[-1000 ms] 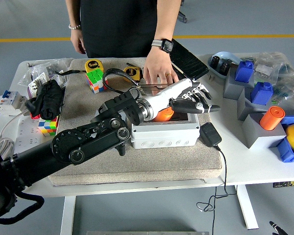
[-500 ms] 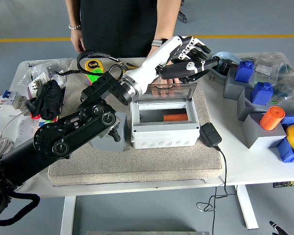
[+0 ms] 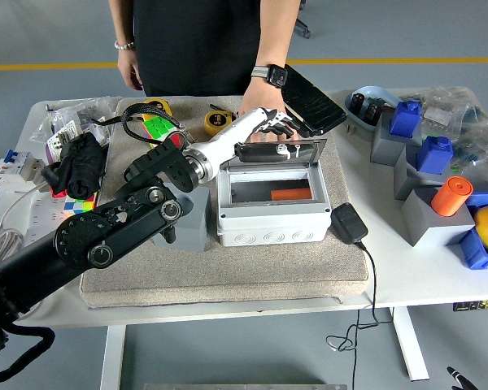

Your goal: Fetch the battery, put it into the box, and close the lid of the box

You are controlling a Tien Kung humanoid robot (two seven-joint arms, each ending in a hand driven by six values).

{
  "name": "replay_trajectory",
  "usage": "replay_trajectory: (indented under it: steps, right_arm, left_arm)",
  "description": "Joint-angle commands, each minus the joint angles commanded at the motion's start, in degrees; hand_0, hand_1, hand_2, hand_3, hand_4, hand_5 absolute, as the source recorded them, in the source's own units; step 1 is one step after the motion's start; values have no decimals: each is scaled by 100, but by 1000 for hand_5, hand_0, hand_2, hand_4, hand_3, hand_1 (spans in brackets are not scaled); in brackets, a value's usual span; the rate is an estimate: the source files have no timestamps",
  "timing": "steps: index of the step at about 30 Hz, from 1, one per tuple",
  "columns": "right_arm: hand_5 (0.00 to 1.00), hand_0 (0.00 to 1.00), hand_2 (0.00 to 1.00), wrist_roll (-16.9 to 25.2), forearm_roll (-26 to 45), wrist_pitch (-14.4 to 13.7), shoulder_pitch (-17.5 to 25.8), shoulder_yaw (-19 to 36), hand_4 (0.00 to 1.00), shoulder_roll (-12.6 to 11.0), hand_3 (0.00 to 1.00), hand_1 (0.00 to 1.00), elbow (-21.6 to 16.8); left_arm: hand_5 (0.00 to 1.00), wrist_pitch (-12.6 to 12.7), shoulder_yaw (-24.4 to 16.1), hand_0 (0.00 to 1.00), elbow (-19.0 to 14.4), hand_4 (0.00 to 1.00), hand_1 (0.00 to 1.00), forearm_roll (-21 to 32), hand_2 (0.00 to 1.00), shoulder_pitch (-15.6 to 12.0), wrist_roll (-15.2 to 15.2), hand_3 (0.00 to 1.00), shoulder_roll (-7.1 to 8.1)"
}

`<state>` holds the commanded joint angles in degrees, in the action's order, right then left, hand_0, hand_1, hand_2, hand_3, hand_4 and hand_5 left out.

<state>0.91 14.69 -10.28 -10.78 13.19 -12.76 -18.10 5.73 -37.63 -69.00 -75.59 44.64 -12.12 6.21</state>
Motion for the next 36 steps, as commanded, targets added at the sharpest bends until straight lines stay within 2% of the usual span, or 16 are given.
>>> replay_trajectory:
  steps: [3,4,9,10,13,20,27,28,36]
  right_arm:
    - [492,583,651,-6,-14,4,-1,-4,950,2,580,639,4]
    - [493,582,651,-6,-14,6,0,-5,950,2,580,638,4]
    - [493,582,651,-5,-12,13,8,3,950,3,580,638,4]
    - [492,582,651,-5,-12,14,9,3,949,4,580,638,4]
    - [492,582,651,-7,-8,19,14,-4,949,5,580,638,5]
    - [492,583,651,-15,-14,22,8,-14,949,10,580,638,8]
    - [492,582,651,-18,-22,24,11,-15,949,12,579,638,10]
    - [492,582,651,-17,-25,23,11,-14,948,11,578,638,9]
    - [492,582,651,-13,-22,19,11,-21,949,15,579,638,9]
  left_arm:
    - [681,-61,-15,344,-255,998,531,-50,585,-70,-116,618,70]
    - [671,-103,-15,252,-350,998,403,-58,497,-98,-180,598,93]
    - [671,-294,51,252,-773,998,403,-138,497,-241,-468,598,173]
    - [672,-315,61,240,-820,998,372,-139,461,-261,-500,587,178]
    - [672,-349,126,240,-937,998,372,-92,461,-322,-558,587,178]
    - [700,-354,279,236,-936,998,376,-25,460,-340,-572,587,139]
    - [695,-309,182,232,-1024,998,383,175,465,-383,-513,590,178]
    - [691,-321,188,233,-1017,998,412,231,478,-393,-534,595,181]
    - [692,-357,344,235,-860,998,429,477,487,-468,-542,598,142]
